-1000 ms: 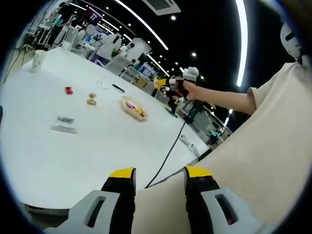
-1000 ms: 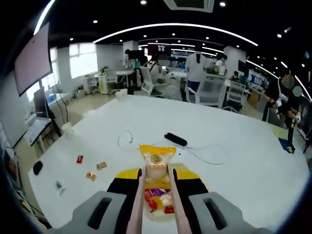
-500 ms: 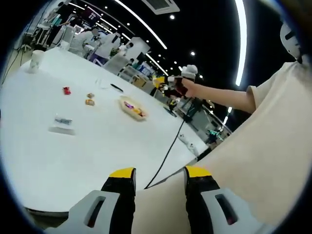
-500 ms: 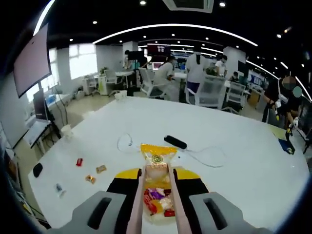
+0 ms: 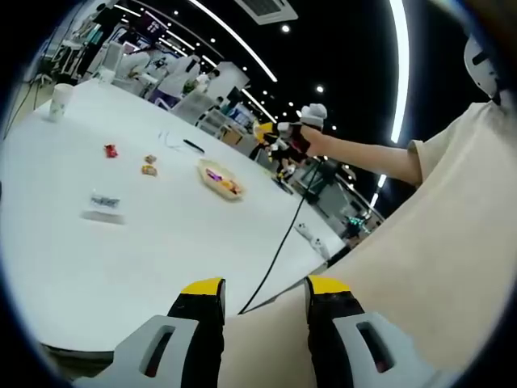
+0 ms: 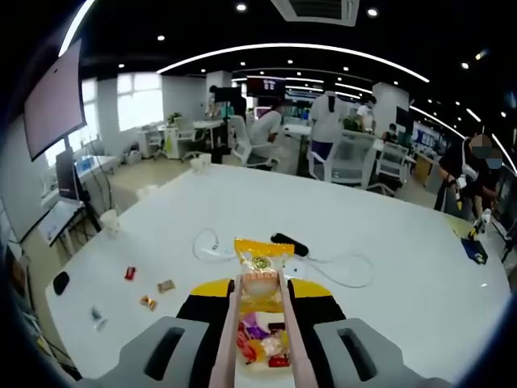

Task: Place the target food into the container with the food tongs after gripping and lifting it, then release it inside without dropping or visibly crushing the food.

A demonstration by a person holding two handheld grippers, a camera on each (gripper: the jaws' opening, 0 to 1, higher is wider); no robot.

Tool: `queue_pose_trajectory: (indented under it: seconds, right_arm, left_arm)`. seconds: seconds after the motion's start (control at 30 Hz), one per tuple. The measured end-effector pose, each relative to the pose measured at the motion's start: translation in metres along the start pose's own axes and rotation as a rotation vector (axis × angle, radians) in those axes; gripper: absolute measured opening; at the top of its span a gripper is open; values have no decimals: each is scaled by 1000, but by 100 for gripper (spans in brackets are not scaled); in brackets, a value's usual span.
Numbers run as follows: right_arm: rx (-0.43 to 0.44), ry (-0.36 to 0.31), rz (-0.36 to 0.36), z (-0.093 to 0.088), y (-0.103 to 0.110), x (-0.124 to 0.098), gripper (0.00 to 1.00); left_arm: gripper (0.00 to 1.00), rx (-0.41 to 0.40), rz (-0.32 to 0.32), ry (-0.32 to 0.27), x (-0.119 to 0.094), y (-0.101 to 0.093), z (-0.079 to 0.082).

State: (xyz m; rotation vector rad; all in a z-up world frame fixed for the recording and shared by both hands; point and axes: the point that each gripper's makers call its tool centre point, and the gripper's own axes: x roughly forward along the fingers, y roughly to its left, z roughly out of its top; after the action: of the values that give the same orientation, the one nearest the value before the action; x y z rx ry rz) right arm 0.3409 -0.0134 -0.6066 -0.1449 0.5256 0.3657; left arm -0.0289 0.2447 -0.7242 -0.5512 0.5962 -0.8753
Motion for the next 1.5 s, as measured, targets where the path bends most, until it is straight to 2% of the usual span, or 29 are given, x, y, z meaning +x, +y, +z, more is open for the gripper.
queue_pose_trajectory:
  seconds: [0.6,0.93,1.17,1.33,1.4,1.5]
  right_arm:
    - [-10,-21,-4,9,-3,-6,26]
    - [6,-18,-12,3,-5,-12,27]
    - [27,-5,-11,-8,-3,-11,27]
    - [27,-4,-2,-10,3,-11,27]
    - [-6,4,0,-13,9,-8,27]
    - [-2,6,16,-15,18,-6,27]
  left_arm:
    - [38,-4,1,-2,-4,-2,-5]
    - [38,-3,-6,1,-4,-4,-8]
    - [38,-9,-16,7,-4,-7,-13]
    - [38,-8,-17,8,-5,-6,-13]
    - [38,-4,-16,8,-7,-5,-12]
    - [38,-4,-16,6,-8,-5,-11]
